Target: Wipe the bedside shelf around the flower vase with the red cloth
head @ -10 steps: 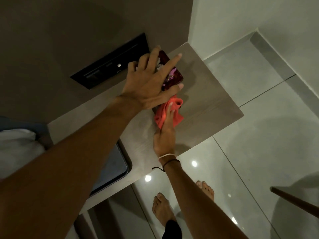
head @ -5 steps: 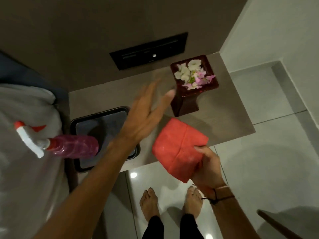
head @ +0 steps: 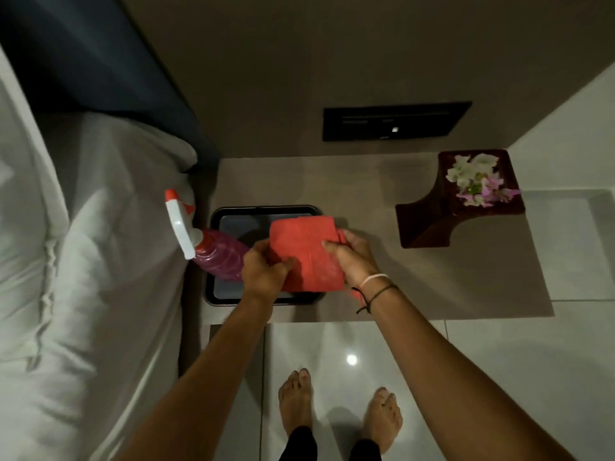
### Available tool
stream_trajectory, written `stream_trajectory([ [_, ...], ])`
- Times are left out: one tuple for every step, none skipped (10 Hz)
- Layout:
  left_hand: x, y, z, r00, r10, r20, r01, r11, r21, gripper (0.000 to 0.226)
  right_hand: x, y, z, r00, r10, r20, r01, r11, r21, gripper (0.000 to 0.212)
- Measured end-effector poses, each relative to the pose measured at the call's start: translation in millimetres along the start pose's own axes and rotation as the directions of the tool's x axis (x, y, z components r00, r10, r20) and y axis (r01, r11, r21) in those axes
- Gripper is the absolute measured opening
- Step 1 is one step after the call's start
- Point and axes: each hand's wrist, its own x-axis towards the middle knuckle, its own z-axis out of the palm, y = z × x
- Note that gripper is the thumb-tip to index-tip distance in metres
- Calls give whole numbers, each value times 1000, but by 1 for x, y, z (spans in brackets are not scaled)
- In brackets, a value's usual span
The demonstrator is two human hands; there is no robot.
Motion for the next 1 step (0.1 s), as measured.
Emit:
stream_trajectory([
  [2,-2,-1,996,59,60,-71,974,217,55,6,-5,5,998,-15,53,29,965,-261,34],
])
